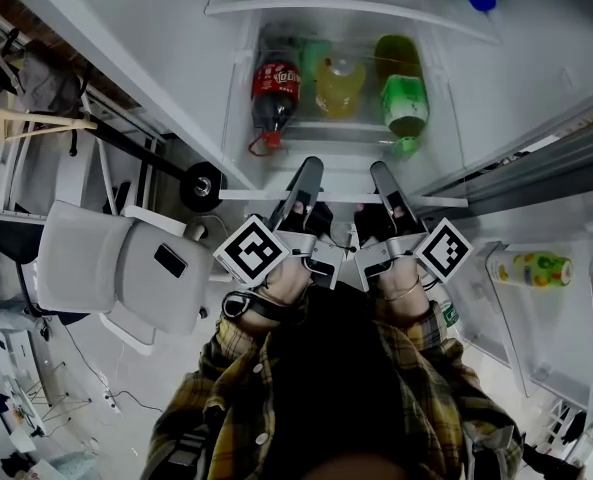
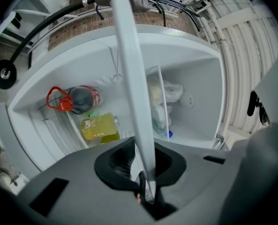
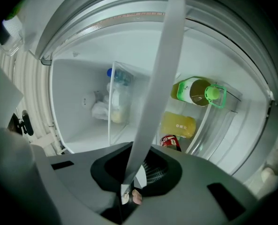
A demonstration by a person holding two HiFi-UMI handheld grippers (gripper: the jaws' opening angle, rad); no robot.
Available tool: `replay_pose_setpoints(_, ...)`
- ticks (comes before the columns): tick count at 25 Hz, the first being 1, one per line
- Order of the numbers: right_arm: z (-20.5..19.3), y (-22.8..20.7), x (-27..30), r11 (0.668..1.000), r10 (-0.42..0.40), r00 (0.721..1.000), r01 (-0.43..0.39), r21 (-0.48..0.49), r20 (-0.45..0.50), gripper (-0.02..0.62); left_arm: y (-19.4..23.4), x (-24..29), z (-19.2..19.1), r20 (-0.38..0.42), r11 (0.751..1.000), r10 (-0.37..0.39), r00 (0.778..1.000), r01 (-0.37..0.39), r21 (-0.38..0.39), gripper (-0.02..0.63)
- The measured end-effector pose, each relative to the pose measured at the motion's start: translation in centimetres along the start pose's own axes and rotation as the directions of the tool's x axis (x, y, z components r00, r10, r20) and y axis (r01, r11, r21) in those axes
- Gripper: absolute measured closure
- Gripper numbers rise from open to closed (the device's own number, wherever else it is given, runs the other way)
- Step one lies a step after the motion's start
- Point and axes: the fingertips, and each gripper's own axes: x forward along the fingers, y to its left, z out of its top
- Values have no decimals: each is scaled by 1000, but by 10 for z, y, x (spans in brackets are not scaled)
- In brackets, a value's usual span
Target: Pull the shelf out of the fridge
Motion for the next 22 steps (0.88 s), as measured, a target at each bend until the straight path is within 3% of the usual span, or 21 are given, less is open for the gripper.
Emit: replay_pose_setpoints(22, 0, 1, 0, 999, -19, 1000, 18, -48, -23, 547, -3, 1, 1, 7, 1000, -9, 1000, 9, 2, 563)
